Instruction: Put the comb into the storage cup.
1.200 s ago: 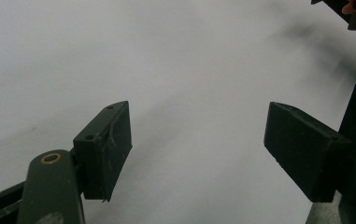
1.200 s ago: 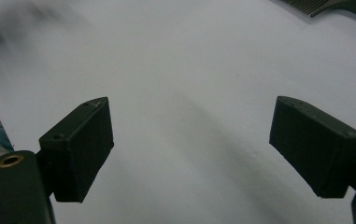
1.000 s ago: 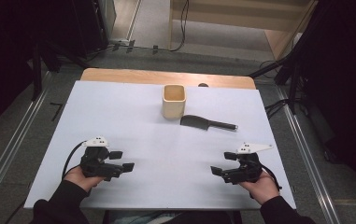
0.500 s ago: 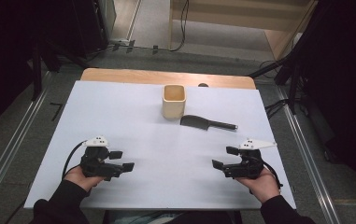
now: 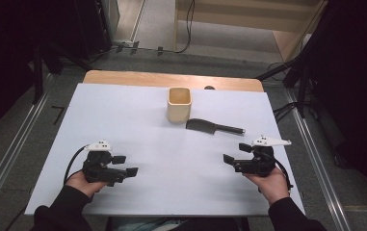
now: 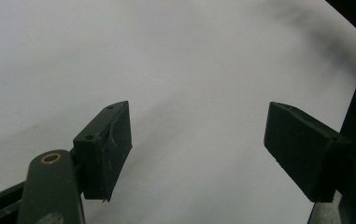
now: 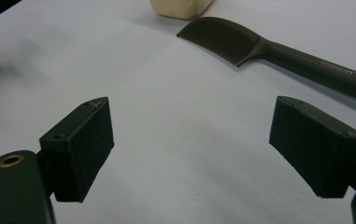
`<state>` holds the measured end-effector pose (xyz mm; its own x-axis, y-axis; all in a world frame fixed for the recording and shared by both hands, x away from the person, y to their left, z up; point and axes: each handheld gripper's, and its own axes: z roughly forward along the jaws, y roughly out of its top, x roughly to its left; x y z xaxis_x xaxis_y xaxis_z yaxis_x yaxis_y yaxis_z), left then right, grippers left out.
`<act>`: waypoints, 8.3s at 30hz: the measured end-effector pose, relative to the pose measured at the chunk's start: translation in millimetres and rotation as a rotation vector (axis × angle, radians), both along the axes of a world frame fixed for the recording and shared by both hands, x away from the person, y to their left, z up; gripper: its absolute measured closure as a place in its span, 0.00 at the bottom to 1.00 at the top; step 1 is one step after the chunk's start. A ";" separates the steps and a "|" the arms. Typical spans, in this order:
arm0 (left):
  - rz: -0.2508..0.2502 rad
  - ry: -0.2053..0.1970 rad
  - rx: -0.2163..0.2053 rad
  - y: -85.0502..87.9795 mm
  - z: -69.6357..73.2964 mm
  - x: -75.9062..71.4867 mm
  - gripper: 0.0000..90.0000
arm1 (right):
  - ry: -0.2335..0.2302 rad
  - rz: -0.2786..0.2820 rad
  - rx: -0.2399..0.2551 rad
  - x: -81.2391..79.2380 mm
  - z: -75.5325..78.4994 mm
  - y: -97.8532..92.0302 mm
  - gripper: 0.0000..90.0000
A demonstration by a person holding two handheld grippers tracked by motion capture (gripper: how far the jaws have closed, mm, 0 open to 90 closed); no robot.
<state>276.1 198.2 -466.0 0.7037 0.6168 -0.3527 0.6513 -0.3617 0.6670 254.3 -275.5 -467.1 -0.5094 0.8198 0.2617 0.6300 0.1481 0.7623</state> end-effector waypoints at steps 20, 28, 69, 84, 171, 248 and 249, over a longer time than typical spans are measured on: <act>0.000 0.001 -0.003 1.2 -0.2 0.7 0.27 | -0.037 -0.030 -0.009 22.4 0.9 -2.9 0.15; 0.001 0.001 -0.004 1.3 0.0 0.6 0.27 | -0.032 -0.039 -0.012 32.8 0.8 -3.5 0.15; 0.000 0.004 0.002 1.6 -0.6 1.6 0.27 | -0.034 -0.104 -0.029 92.6 0.4 -9.9 0.15; 0.002 0.002 0.002 1.8 -1.1 1.7 0.27 | -0.011 -0.166 -0.051 124.7 -3.6 -15.1 0.21; 0.008 -0.003 0.004 3.9 0.2 1.8 0.27 | 0.181 -0.102 -0.191 117.4 -43.0 -14.8 0.96; 0.003 -0.003 0.004 3.6 0.2 1.9 0.26 | 0.017 0.086 -0.027 21.8 -6.7 18.1 0.33; 0.003 -0.003 0.004 3.6 0.1 1.9 0.27 | 0.016 0.091 -0.024 18.1 -8.0 18.5 0.33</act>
